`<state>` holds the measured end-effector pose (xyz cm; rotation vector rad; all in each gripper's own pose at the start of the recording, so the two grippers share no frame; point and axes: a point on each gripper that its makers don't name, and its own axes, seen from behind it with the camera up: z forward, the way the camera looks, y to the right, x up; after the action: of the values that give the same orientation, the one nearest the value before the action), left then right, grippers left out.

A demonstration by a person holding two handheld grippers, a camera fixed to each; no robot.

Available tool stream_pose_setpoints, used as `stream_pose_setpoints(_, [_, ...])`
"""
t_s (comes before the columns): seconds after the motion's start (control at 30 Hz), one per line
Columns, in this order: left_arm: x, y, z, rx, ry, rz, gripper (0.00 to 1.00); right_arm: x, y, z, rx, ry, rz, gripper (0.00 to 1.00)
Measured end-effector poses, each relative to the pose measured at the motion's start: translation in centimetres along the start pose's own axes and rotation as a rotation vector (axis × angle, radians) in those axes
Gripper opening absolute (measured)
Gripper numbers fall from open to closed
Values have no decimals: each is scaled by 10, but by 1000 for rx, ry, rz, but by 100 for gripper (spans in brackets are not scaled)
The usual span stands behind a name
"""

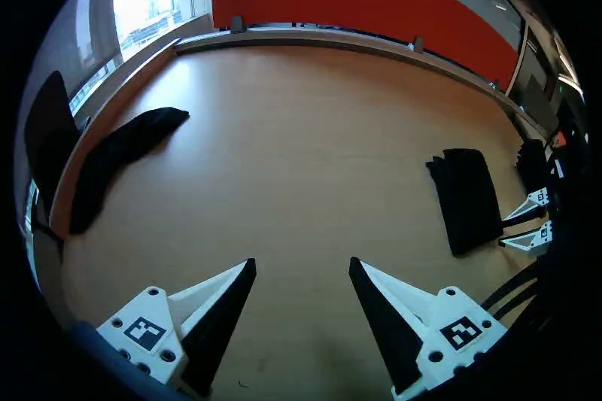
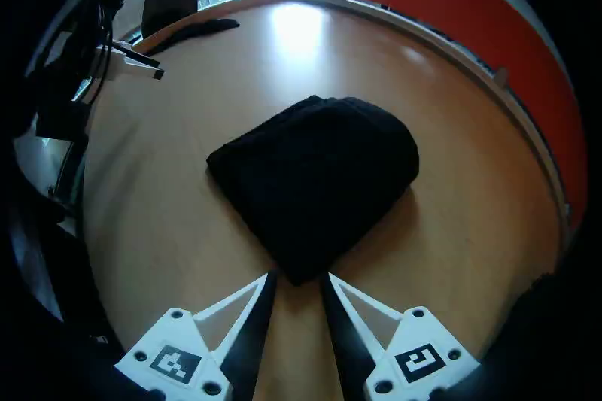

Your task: Fold towel

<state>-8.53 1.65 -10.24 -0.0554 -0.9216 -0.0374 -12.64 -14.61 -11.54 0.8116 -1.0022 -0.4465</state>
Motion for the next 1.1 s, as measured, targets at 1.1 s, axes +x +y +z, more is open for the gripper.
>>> stream_pose_setpoints(1.1, [-1,1,0,-6,-2,6,92,27,6,-14,-27,60,10,5])
